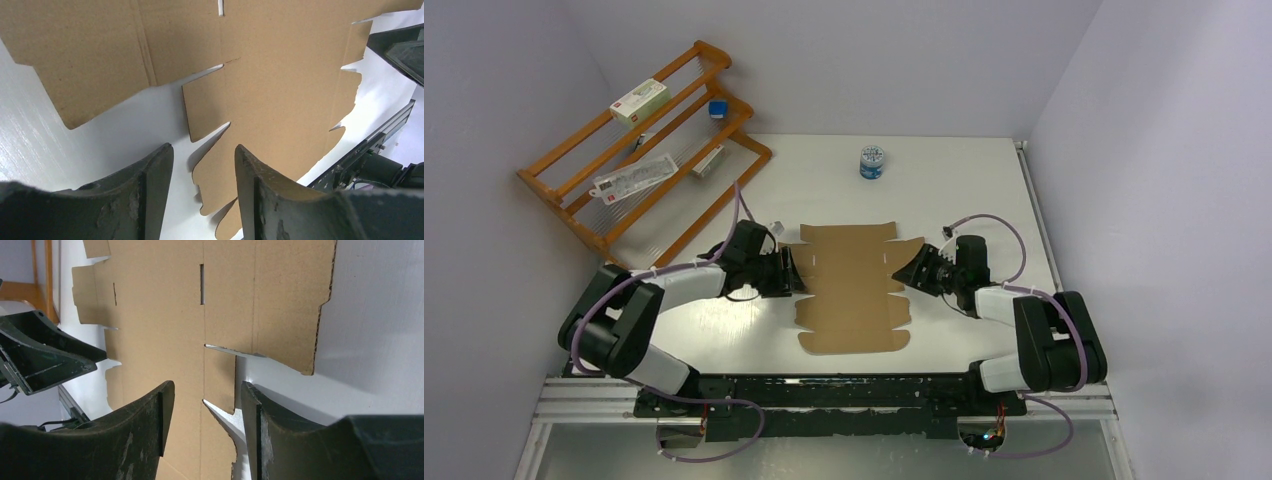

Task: Fold the paper box

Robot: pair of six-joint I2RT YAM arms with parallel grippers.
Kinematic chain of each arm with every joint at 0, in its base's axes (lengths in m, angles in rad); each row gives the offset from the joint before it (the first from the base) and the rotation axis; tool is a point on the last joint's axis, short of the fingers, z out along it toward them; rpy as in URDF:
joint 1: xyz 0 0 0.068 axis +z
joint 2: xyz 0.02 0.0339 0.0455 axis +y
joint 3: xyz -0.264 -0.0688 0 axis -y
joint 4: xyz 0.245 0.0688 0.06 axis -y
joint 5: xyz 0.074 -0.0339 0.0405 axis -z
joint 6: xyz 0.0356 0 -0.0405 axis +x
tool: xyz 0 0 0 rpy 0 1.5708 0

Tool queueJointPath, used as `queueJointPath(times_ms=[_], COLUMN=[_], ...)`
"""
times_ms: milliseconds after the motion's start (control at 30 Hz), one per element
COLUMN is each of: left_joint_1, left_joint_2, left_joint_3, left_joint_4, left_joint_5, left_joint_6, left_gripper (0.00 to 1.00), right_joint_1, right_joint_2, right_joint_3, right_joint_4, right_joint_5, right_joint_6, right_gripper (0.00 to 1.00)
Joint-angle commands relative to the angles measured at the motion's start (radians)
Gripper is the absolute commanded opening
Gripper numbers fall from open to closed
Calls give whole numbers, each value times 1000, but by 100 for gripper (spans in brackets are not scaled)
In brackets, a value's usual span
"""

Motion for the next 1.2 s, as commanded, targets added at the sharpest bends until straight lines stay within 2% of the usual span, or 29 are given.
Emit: queueJointPath(times_ms=[0,233,433,633,833,1000,1167], left_joint_1=[-2,-13,-27,-68,-117,-152,-155], left_joint_2=[25,65,68,25,18,41,24], left_joint_3=[2,15,35,91,138,169,162], left_joint_4=[29,79,58,-45,-99,-110,-159], left_joint_5=[15,2,-30,-141,-211,-225,-296], left_joint_6=[9,8,22,55,73,67,45], left_gripper=[54,50,38,21,15,13,34], right_joint_1=[-6,-7,-5,5,43,94,129], right_joint_2=[30,70,65,-13,-79,-89,-108], right_joint_3=[-17,-14,-4,38,103,146,161], right_joint_4=[29,53,45,-66,-210,-284,-324], right_joint_5=[-23,-44,-59,7,121,214,300], right_joint_6=[0,4,2,-44,-107,-138,-147], right_gripper=[55,53,47,41,27,18,11])
